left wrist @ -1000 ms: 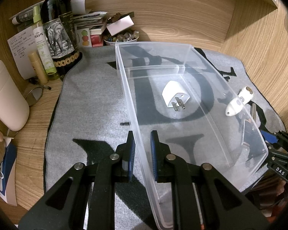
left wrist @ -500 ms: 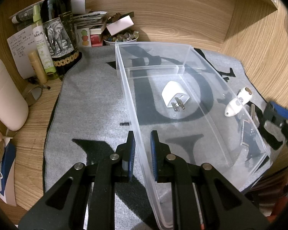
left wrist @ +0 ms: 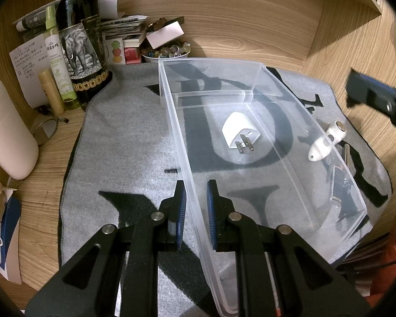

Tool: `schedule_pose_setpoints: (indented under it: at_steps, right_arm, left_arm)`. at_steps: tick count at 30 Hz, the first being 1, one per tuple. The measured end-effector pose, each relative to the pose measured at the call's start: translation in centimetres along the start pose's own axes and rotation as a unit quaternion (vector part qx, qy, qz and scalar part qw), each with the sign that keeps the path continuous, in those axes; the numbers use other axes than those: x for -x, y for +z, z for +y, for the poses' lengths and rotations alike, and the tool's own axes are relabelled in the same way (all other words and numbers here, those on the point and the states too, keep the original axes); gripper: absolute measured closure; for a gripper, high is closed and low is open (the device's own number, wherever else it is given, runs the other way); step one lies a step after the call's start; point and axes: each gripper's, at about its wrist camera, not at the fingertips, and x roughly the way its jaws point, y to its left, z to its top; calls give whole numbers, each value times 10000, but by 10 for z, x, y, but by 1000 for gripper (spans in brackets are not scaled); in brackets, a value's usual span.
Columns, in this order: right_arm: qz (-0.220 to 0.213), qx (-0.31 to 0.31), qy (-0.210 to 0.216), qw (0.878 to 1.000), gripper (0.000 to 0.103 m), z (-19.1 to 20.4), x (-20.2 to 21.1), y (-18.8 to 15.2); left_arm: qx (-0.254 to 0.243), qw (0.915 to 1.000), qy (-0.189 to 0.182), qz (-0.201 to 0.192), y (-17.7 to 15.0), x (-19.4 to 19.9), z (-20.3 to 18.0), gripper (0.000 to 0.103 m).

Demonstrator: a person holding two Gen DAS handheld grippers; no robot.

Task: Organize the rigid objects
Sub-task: 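Carry the black mesh object into the clear box and release it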

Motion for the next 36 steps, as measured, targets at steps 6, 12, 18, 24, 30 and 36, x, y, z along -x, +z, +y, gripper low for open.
schedule_pose_setpoints:
  at_steps: [6, 12, 18, 24, 30, 36]
  right_arm:
    - [96, 122, 271, 9995, 71, 16, -19, 12]
    - [494, 368, 407, 9973, 71, 30, -50, 14]
    - [981, 720, 515, 9912, 71, 48, -79, 7]
    - [1264, 838, 495, 9872, 71, 51, -92, 2]
    - [1351, 1098, 473, 9836, 71, 59, -93, -1]
    - [1272, 1094, 434, 9849, 66, 57, -90, -1]
  left_arm:
    - [3, 10000, -13, -7, -1, 0, 1, 89]
    - [4, 10000, -39, -32, -2, 2, 1, 89]
    - [18, 10000, -77, -57, -4, 3, 3, 89]
    - [6, 10000, -74, -58, -4, 3, 3, 89]
    - [15, 9999, -82, -60, -4, 3, 4, 89]
    - [35, 9999, -83, -50, -4, 3, 4, 89]
